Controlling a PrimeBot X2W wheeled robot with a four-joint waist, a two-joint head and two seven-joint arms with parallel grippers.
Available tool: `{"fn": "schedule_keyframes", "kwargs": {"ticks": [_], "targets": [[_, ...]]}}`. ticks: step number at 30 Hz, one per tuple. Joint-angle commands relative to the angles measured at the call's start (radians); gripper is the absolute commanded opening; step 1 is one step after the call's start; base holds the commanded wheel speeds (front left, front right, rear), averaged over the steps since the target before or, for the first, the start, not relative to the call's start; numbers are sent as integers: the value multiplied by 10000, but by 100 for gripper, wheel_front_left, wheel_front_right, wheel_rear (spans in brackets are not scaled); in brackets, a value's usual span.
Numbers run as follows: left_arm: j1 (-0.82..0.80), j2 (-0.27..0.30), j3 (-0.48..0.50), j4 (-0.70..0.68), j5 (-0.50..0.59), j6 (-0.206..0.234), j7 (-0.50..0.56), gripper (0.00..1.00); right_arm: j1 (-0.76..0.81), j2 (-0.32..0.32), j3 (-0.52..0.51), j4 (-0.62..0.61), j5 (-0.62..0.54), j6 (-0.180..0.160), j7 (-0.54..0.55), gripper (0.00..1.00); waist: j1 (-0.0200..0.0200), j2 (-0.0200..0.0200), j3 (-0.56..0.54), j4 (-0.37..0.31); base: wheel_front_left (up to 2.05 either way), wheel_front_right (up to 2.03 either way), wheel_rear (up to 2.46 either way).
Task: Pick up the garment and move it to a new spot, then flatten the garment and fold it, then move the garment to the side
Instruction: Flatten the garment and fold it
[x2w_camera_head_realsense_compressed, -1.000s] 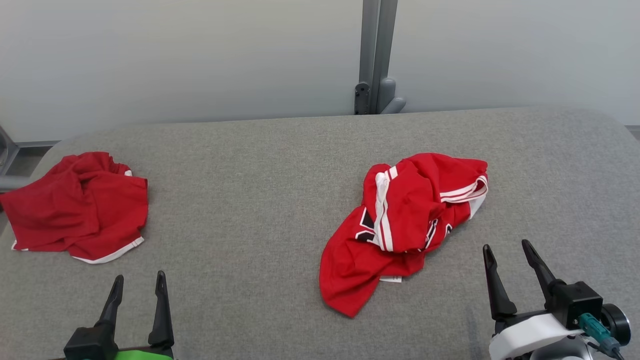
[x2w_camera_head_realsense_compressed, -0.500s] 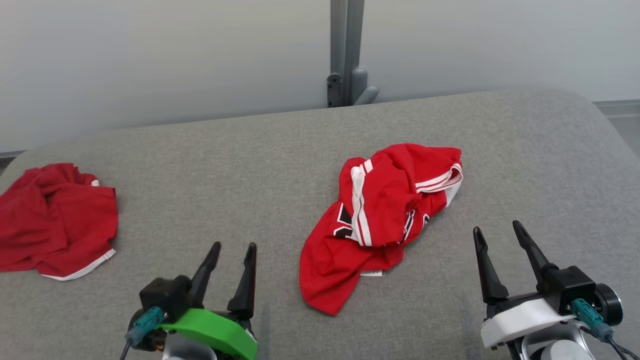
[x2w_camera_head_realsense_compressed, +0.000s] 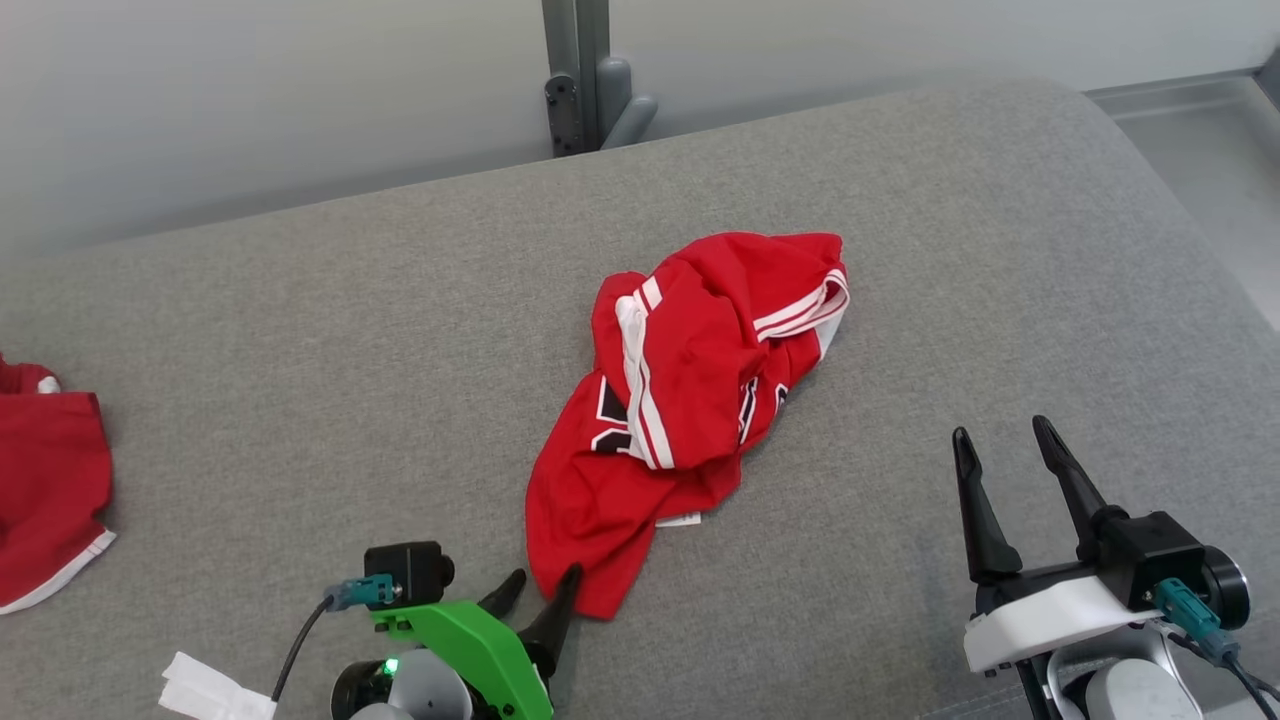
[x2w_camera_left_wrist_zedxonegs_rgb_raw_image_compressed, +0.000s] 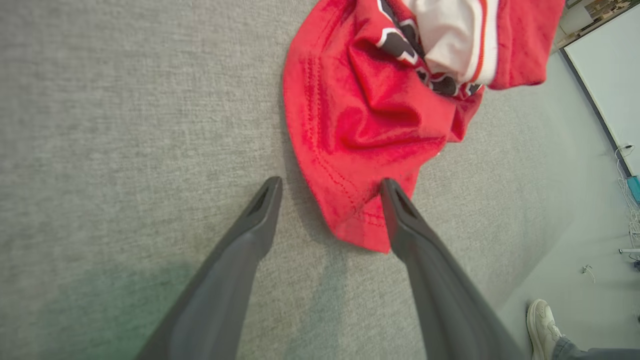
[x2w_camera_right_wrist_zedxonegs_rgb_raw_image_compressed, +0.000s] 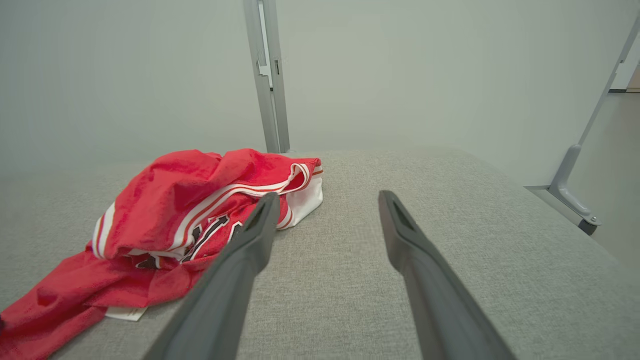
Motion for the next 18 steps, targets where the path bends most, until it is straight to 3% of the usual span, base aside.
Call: {"fn": "schedule_keyframes", "kwargs": {"ticks": [1, 5, 6, 7, 8, 14, 18], "targets": [[-79, 98, 29, 59, -197, 8, 74, 100, -154, -12, -10, -13, 108, -7, -2, 100, 0, -1, 206, -207, 0, 0, 0], [-49, 74, -152, 67, -814, 8, 213, 96, -227, -12, 12, 6, 114, -7, -1, 100, 0, -1, 232, -229, 0, 0, 0], [-78, 99, -284, 5, -986, 8, 188, 68, -252, -12, 31, 9, 125, -7, -2, 100, 0, -1, 234, -228, 0, 0, 0], [-99, 131, -342, -13, -1097, 8, 116, 18, -278, -12, 49, 14, 137, -7, -2, 100, 0, -1, 232, -224, 0, 0, 0], [-154, 170, -418, -58, -1217, 8, 8, 0, -301, -13, 69, 23, 143, -7, -2, 100, 0, -1, 231, -217, 0, 0, 0], [-455, 477, -620, -511, -1879, 8, -629, 0, -234, -13, 30, 57, 148, -7, -1, 100, 0, -1, 116, -109, 0, 0, 0], [-622, 847, -198, -1433, -2684, 8, -906, 0, -61, -15, -40, 70, 137, -7, -1, 100, 0, -1, -23, 59, 0, 0, 0]]}}
